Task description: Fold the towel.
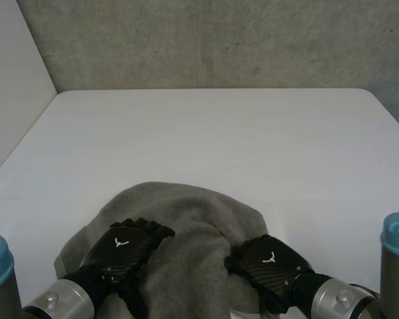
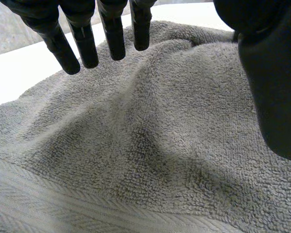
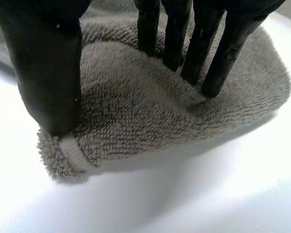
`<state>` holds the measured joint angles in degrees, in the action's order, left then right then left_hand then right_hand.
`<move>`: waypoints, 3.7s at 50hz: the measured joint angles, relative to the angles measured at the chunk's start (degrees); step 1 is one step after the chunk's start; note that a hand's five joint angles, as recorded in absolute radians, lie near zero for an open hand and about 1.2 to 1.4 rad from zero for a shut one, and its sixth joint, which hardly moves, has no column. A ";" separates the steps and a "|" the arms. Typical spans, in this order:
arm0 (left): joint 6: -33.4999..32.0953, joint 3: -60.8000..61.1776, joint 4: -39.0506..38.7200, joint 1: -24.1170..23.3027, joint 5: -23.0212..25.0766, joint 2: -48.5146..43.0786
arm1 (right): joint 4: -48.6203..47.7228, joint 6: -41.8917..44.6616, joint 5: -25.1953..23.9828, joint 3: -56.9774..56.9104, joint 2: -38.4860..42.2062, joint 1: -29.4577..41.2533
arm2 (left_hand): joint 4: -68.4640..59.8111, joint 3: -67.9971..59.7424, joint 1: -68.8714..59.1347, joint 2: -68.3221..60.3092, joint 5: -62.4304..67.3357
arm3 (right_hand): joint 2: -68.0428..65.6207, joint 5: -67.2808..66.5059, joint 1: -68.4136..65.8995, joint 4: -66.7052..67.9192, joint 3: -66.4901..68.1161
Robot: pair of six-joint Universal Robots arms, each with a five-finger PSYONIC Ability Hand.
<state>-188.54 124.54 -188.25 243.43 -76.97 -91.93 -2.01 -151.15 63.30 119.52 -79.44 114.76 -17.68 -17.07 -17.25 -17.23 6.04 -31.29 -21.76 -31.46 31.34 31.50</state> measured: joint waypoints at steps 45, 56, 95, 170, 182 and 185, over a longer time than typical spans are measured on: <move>22.96 -22.66 1.42 -6.20 -2.26 -14.54 | -11.87 -30.47 19.30 -17.57 6.64 1.41 | 2.71 2.75 1.90 2.36 -1.46 | -42.41 -41.39 -42.45 45.18 40.13; 33.20 -31.46 2.82 -11.06 -2.30 -21.20 | -12.08 -30.28 19.00 -16.26 6.40 1.06 | 2.71 2.75 1.90 2.35 -1.45 | -42.41 -41.39 -42.46 45.20 40.13; 27.00 -45.23 4.85 -17.53 -19.36 -33.90 | -15.24 -29.27 19.01 -14.77 5.76 0.82 | -21.13 -21.68 -21.41 -21.48 22.20 | -42.41 -41.39 -42.83 45.19 40.06; -8.75 -23.62 -17.56 -0.82 -6.31 -21.38 | 23.48 13.57 -7.12 -40.28 11.26 -2.38 | -4.15 -4.95 -5.13 -5.96 5.80 | -42.41 -41.89 -42.72 45.19 40.06; -4.66 -28.00 -21.23 -3.49 -6.28 -24.54 | 22.14 7.20 -11.46 -34.32 2.41 -3.30 | -0.36 -0.59 -0.86 -0.68 0.37 | -42.41 -41.92 -42.72 45.19 40.06; -3.43 -29.23 -21.40 -4.30 -5.77 -26.23 | 22.09 6.48 -12.03 -33.63 0.08 -3.60 | -0.36 -0.59 -0.86 -0.68 0.37 | -42.41 -41.93 -42.72 45.19 40.06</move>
<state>-191.97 95.31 -209.65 239.13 -82.73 -118.16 20.08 -144.67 51.27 85.89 -79.37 111.16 -18.05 -17.66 -18.11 -17.91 6.40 -73.71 -63.69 -74.18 76.53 71.56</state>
